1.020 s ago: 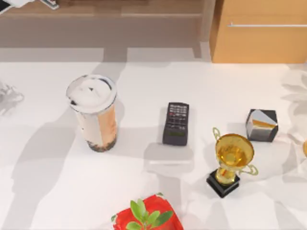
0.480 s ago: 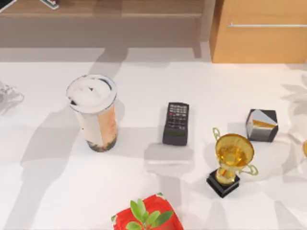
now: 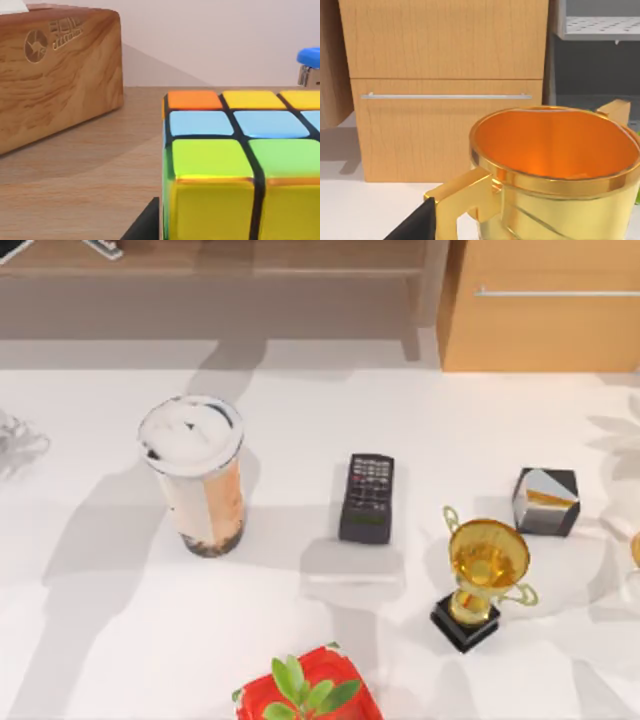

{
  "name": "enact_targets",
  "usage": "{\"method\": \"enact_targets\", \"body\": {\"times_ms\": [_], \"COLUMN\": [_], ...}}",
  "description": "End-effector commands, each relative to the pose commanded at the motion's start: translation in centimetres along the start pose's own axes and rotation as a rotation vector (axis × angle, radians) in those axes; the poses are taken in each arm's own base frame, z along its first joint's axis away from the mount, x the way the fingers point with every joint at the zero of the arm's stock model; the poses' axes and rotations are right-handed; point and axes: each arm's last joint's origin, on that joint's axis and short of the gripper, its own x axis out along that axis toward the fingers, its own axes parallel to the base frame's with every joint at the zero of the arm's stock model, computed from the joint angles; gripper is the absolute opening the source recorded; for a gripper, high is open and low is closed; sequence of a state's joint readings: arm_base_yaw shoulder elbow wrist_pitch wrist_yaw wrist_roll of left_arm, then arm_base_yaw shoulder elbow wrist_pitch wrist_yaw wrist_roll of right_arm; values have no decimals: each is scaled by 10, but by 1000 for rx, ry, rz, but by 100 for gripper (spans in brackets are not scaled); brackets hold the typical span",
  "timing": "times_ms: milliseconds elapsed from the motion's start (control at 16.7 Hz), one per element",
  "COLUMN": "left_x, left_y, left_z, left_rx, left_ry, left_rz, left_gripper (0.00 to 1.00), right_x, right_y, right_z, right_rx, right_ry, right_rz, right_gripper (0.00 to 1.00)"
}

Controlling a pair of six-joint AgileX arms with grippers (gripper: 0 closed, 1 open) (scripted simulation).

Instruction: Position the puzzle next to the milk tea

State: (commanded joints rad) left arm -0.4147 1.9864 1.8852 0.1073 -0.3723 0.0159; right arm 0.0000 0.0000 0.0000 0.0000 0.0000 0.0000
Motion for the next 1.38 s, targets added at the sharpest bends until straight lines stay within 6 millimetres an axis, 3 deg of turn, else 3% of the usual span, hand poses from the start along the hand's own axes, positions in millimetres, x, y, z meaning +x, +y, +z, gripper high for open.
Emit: {"method": "enact_targets", "body": {"times_ms": [420, 1380], "left_x": [0, -1], "left_y": [0, -1], "left_z": [0, 9], "left_rx": [0, 6], "left_ry": [0, 2], "left_rz": [0, -1], "left_gripper": [2, 0], "right_x": [0, 0], "right_y": [0, 0], "right_z": [0, 0], "right_rx": [0, 0], "right_ry": [0, 0], "right_rz": [0, 0], "right_gripper": [100, 100]}}
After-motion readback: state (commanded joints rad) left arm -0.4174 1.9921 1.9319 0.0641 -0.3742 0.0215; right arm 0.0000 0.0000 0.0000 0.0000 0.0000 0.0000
